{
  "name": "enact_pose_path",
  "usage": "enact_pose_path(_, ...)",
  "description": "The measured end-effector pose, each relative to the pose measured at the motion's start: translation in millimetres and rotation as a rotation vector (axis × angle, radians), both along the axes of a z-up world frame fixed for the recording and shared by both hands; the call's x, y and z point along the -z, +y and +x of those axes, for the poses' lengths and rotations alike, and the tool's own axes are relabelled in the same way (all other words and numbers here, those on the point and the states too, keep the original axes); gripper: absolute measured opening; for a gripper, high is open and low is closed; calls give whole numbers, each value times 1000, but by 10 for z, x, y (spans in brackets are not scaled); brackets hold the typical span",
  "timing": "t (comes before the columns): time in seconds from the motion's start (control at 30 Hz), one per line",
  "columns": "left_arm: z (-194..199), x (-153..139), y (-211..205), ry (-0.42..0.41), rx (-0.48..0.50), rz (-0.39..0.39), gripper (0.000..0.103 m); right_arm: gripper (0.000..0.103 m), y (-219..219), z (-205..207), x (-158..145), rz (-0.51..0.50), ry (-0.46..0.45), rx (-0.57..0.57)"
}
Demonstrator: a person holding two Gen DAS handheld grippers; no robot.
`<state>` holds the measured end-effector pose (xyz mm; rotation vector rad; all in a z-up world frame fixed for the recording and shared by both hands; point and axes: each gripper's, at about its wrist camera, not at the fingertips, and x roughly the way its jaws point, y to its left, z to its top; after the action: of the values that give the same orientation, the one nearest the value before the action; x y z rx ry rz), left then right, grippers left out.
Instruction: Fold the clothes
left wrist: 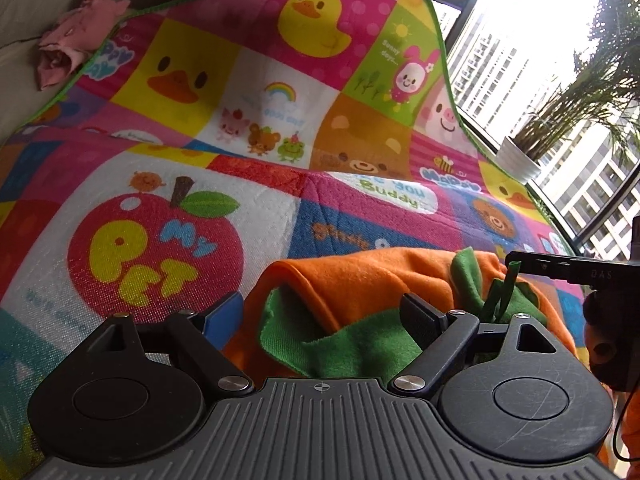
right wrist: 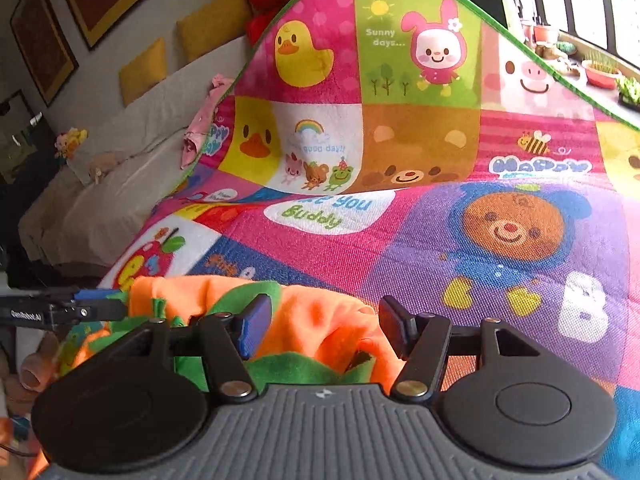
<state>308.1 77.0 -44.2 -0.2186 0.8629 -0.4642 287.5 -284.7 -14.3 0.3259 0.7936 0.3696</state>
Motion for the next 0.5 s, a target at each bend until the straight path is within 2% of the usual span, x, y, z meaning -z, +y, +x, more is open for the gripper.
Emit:
enact_pose_path(0.07,40,18,101,9,-20,-34,89,60,-113,30,-11,68,25,16)
enact_pose_path(0.13,104,50,173,14,-51,-39,86,60,-110,67,11,30,19,19)
enact_pose_path(0.23,188,122,198,34,-44,-41,81,57,-59,126,83,-33,12,5)
enact_pose_path(0.4,223,205,-11,22,28,20,80,56,87,214,264,-79,20,-48)
enact_pose_path(0.5,229,246,-176,0,64,70,76,56,226,169,296,-86,-15,-126)
